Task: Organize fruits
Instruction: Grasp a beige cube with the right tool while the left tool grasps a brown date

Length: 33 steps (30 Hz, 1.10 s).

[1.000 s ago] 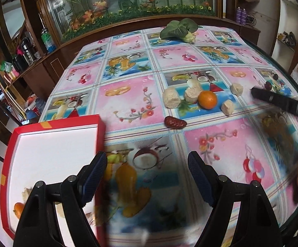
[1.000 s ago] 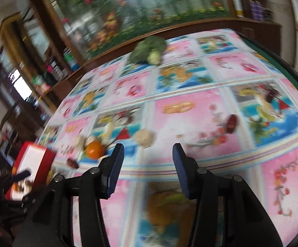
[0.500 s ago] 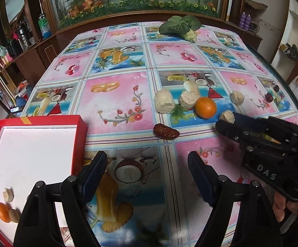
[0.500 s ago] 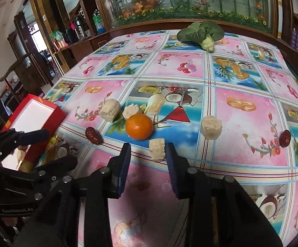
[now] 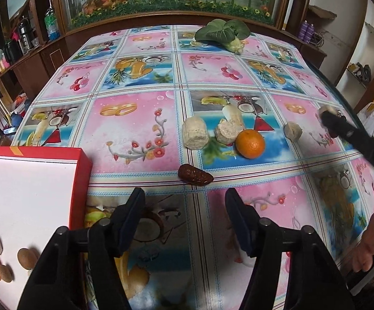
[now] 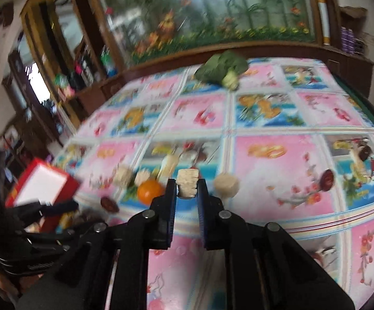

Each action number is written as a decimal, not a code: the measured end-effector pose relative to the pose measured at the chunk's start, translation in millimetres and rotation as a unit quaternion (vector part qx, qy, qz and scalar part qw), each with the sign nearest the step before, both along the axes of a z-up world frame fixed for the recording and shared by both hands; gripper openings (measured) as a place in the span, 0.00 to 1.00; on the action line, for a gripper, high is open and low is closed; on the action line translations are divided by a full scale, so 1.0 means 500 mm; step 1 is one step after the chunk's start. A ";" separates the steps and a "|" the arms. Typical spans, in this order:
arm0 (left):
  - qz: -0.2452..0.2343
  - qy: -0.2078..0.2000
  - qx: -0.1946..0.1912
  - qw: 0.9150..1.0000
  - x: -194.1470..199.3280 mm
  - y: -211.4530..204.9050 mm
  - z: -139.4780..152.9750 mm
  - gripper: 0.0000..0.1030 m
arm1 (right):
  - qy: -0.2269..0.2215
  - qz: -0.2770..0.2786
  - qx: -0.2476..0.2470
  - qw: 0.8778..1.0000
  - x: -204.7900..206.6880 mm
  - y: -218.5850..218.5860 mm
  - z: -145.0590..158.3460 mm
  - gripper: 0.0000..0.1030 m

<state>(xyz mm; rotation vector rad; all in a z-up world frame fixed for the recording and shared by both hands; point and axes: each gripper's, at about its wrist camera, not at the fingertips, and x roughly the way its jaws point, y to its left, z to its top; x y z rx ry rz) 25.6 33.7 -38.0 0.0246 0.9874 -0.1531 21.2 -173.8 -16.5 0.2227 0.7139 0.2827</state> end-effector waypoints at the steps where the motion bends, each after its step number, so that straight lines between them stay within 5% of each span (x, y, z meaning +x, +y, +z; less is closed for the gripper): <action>1: 0.000 0.001 0.000 1.000 0.003 -0.001 -0.002 0.59 | -0.010 -0.016 0.009 1.000 -0.004 -0.020 0.008 0.17; 11: 0.002 -0.001 -0.010 1.000 0.009 -0.001 -0.012 0.50 | -0.001 -0.085 0.085 0.993 0.007 -0.111 0.010 0.17; 24: 0.013 -0.006 -0.014 1.000 0.027 -0.020 -0.027 0.50 | 0.016 -0.040 0.057 0.997 0.009 -0.056 -0.006 0.17; 28: 0.005 -0.023 0.003 1.000 0.025 -0.028 -0.028 0.31 | 0.017 -0.037 0.056 0.998 0.009 -0.053 -0.007 0.17; 33: -0.001 -0.030 0.001 1.000 0.021 -0.025 -0.028 0.31 | 0.017 -0.040 0.054 0.998 0.008 -0.053 -0.009 0.17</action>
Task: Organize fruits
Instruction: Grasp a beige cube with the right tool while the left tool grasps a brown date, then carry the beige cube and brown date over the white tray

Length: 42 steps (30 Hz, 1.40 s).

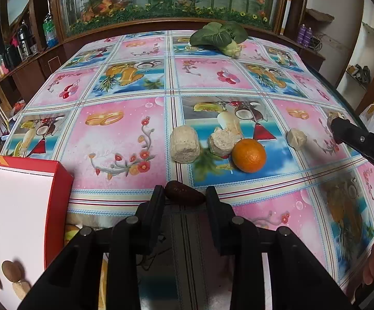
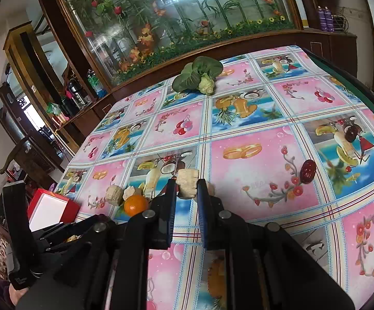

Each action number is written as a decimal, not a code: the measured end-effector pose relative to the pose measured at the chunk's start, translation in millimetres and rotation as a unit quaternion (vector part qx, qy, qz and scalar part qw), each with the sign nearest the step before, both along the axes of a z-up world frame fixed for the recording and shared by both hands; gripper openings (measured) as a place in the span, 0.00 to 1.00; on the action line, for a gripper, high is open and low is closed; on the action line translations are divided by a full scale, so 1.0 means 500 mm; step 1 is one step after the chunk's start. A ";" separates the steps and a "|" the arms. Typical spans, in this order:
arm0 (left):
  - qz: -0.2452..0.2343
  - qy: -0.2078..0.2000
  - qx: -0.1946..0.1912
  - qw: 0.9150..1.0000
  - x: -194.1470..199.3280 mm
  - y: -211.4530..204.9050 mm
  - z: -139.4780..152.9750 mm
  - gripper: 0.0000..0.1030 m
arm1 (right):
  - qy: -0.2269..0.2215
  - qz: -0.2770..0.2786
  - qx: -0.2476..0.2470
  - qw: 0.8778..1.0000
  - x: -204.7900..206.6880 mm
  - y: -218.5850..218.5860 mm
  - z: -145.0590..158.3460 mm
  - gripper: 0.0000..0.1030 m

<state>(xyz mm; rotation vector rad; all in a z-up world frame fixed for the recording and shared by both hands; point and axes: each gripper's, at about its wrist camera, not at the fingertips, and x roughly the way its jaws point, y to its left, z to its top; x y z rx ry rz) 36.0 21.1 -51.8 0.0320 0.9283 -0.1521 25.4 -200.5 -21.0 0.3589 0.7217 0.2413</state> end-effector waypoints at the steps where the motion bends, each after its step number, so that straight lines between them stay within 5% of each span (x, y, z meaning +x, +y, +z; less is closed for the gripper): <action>1: 0.001 0.000 -0.001 1.000 -0.001 0.001 0.001 0.31 | 0.001 0.000 -0.001 1.000 0.000 0.001 -0.001 0.17; 15: -0.036 -0.046 -0.018 0.998 -0.115 0.012 0.073 0.31 | 0.011 -0.025 -0.028 0.999 0.006 -0.013 -0.015 0.17; 32: 0.038 -0.111 -0.004 0.993 -0.225 0.190 0.124 0.31 | -0.023 -0.050 -0.056 0.997 -0.006 0.011 -0.001 0.17; 42: 0.117 -0.136 0.008 0.984 -0.232 0.315 0.141 0.31 | -0.095 0.100 -0.030 0.990 -0.068 0.270 0.042 0.17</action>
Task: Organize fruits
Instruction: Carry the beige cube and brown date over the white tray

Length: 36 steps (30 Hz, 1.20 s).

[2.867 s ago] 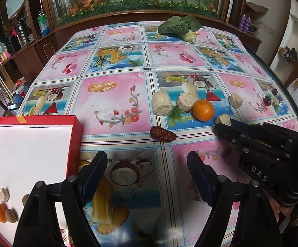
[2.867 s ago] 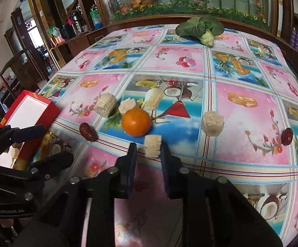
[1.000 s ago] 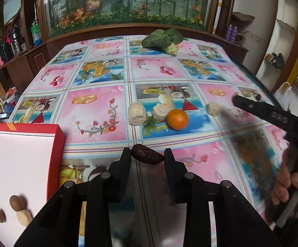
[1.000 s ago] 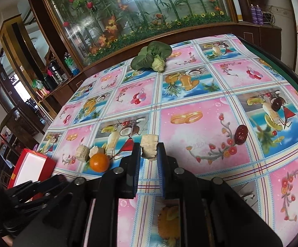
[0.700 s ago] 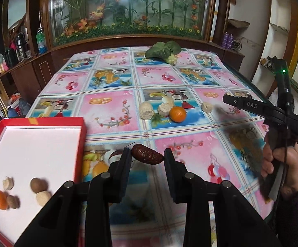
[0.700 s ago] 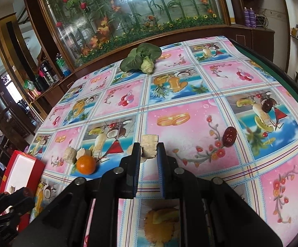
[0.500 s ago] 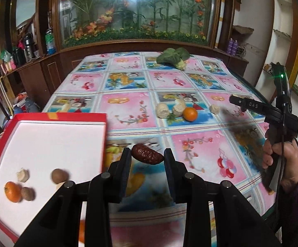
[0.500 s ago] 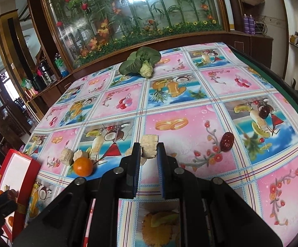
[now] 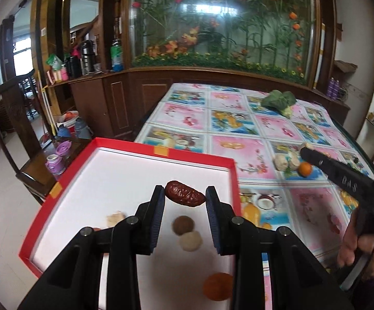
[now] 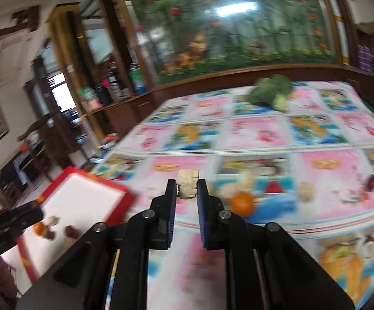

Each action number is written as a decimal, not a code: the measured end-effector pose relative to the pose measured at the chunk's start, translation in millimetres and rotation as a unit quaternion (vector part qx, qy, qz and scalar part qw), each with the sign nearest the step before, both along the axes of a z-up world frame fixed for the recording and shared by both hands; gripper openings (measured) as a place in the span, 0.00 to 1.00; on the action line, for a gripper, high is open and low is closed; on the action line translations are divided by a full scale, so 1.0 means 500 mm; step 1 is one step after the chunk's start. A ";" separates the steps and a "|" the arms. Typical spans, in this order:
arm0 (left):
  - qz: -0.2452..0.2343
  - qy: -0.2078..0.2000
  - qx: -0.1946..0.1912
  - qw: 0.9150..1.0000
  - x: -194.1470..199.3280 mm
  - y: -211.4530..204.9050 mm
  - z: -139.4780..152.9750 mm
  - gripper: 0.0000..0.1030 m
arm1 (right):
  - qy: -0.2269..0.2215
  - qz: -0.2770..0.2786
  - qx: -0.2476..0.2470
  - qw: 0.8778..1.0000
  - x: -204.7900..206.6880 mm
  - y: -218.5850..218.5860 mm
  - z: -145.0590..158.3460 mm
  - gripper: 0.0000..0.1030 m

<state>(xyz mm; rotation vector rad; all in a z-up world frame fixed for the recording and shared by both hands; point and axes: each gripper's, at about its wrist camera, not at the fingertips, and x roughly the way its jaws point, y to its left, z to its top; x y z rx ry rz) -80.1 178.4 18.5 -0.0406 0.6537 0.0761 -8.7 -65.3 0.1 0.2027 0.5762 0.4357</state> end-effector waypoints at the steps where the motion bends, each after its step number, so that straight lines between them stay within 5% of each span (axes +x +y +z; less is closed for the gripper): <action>1: 0.006 -0.002 0.000 1.000 0.000 0.009 0.001 0.31 | -0.004 0.026 0.003 1.000 -0.008 0.037 0.003 0.17; 12: 0.064 0.007 0.009 0.998 0.021 0.083 -0.017 0.31 | 0.000 0.177 -0.008 0.984 -0.052 0.260 -0.009 0.17; 36: 0.042 0.108 0.024 0.993 0.109 0.072 -0.069 0.31 | 0.092 0.199 -0.054 0.974 0.010 0.316 -0.069 0.18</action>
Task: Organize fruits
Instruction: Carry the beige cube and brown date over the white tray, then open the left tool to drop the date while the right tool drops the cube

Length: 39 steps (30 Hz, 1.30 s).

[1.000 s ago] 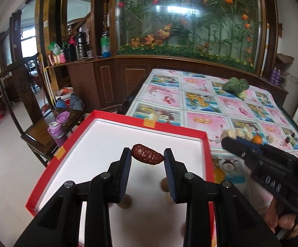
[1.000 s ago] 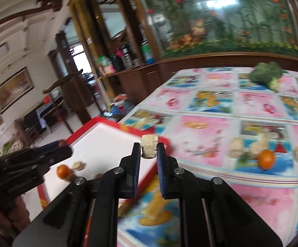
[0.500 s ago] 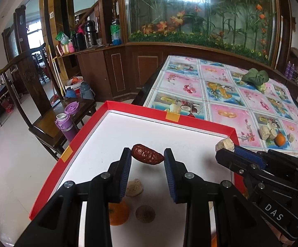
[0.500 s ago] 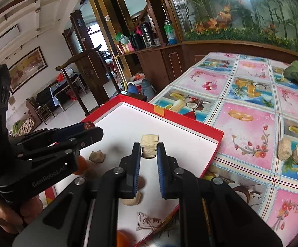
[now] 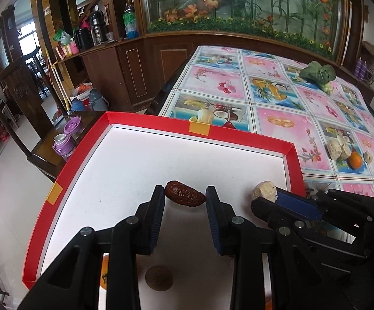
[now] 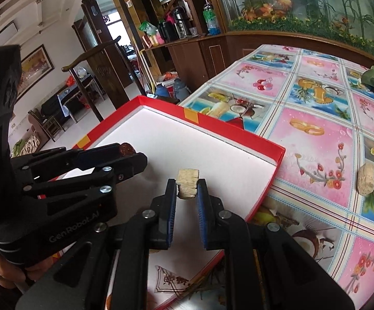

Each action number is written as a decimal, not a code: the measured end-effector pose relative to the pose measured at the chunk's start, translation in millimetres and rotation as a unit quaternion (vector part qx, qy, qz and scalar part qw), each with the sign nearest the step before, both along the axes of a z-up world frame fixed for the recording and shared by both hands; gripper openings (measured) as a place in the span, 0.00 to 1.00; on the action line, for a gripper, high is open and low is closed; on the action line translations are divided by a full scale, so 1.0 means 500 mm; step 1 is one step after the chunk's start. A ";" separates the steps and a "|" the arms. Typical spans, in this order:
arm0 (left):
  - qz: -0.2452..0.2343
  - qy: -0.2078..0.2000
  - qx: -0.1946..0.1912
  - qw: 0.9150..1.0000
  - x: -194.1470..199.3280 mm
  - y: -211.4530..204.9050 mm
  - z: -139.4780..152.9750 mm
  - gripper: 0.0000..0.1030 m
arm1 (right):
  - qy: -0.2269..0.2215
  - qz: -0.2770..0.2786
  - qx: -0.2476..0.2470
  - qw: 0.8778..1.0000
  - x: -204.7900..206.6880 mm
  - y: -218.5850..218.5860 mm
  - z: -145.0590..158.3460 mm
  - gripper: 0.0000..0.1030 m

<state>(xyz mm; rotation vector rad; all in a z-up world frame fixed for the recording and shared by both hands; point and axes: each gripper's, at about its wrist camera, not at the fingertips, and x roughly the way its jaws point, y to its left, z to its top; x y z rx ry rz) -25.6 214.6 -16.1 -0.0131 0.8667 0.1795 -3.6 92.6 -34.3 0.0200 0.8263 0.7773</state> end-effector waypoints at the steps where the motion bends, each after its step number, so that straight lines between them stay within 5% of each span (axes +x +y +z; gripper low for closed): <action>1: -0.001 0.001 0.001 1.000 0.001 -0.001 -0.001 0.31 | 0.001 0.001 -0.003 1.000 0.000 0.001 -0.002 0.18; 21: 0.014 0.038 -0.006 0.999 0.012 0.005 -0.029 0.31 | 0.011 0.001 -0.028 1.000 0.003 0.007 -0.014 0.18; 29: 0.032 0.049 -0.016 0.998 0.013 0.015 -0.035 0.45 | 0.010 0.001 -0.031 0.999 0.003 0.009 -0.014 0.18; 39: 0.062 0.036 -0.026 0.997 0.002 0.032 -0.025 0.62 | 0.012 -0.022 -0.012 1.000 0.010 -0.015 -0.004 0.41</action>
